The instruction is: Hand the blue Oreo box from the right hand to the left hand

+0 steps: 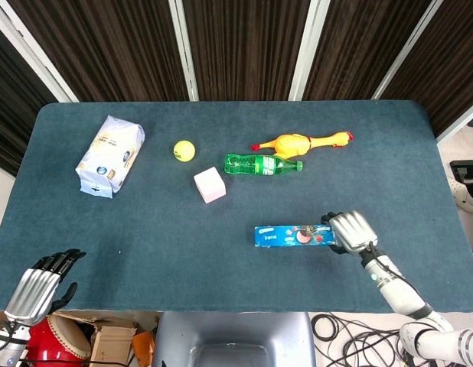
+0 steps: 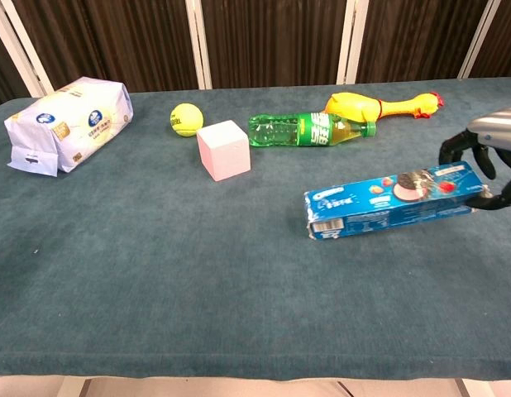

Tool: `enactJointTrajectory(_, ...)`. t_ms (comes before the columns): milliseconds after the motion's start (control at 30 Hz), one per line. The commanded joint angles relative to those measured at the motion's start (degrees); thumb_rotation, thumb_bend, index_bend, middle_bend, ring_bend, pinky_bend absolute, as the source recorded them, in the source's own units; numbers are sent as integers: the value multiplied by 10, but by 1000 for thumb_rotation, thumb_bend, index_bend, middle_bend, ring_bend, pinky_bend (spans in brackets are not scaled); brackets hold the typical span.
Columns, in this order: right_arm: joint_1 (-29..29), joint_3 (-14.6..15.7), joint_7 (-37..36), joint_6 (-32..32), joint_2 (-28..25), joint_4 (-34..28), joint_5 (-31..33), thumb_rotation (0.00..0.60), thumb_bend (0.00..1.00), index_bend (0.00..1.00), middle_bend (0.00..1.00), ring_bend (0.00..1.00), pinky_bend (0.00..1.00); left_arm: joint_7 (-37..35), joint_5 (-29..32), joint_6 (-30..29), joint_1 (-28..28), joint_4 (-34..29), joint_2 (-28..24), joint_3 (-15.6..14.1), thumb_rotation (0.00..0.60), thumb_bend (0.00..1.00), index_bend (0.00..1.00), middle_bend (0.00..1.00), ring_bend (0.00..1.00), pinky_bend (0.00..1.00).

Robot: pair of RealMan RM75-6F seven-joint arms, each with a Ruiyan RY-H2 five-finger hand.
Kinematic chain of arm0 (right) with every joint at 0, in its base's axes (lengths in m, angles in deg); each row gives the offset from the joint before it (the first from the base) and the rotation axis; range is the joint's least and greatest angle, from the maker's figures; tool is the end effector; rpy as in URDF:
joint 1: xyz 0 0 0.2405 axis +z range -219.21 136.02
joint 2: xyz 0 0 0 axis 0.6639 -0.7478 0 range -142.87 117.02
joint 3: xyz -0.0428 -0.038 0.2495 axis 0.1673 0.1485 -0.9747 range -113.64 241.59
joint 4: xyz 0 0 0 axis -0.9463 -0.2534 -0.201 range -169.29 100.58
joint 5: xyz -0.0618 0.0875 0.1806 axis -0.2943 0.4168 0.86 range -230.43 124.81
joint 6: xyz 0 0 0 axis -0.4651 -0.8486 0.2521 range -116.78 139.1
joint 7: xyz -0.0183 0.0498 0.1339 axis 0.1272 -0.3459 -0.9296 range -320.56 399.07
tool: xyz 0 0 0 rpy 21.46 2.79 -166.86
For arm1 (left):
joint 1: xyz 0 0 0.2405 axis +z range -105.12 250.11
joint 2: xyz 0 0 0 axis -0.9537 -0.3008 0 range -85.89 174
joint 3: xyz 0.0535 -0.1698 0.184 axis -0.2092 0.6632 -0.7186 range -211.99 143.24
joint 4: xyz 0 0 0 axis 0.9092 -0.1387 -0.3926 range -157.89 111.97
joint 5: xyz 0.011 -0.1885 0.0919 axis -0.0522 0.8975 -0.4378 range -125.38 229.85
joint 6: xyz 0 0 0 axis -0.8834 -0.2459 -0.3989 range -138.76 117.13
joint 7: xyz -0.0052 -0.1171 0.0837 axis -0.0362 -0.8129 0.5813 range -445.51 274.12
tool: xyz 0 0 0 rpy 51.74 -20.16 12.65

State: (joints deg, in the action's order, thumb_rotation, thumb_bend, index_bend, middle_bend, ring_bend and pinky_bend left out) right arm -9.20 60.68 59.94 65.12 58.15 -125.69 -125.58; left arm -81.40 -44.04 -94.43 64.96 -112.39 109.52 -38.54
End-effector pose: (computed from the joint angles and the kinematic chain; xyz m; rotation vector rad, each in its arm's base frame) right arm -0.2369 -0.3020 0.0595 1.9323 -0.8026 0.6291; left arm -0.2995 0.1662 0.1267 -1.6816 -0.8167 -0.8581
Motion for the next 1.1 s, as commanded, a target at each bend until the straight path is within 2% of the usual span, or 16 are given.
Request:
enactJointTrajectory(33, 13, -11, 2, -2, -19, -45, -7, 600, 276, 550, 435, 530, 677, 1, 0, 0, 0, -1, 0, 0, 600, 417, 242, 234, 261, 346)
enactJointTrajectory(400, 40, -39, -81, 0, -13, -102, -56, 600, 276, 649, 483, 574, 716, -7, -1, 9, -5, -9, -3, -2, 600, 417, 237, 243, 262, 349)
enactJointTrajectory(633, 81, -66, -136, -36, 24, -98, -49, 600, 277, 652, 486, 577, 719, -1, 0, 37, -35, -41, -2, 18, 600, 413, 160, 186, 222, 354)
enactJointTrajectory(867, 139, -88, -90, -86, 75, -90, 23, 600, 277, 658, 487, 577, 719, 25, 25, 123, -96, -115, -16, 43, 600, 380, 15, 43, 128, 313)
enactJointTrajectory(1100, 180, -98, -14, -79, 129, -80, 97, 600, 276, 658, 487, 577, 719, 70, 35, 165, -124, -191, -27, 46, 600, 365, 0, 20, 115, 310)
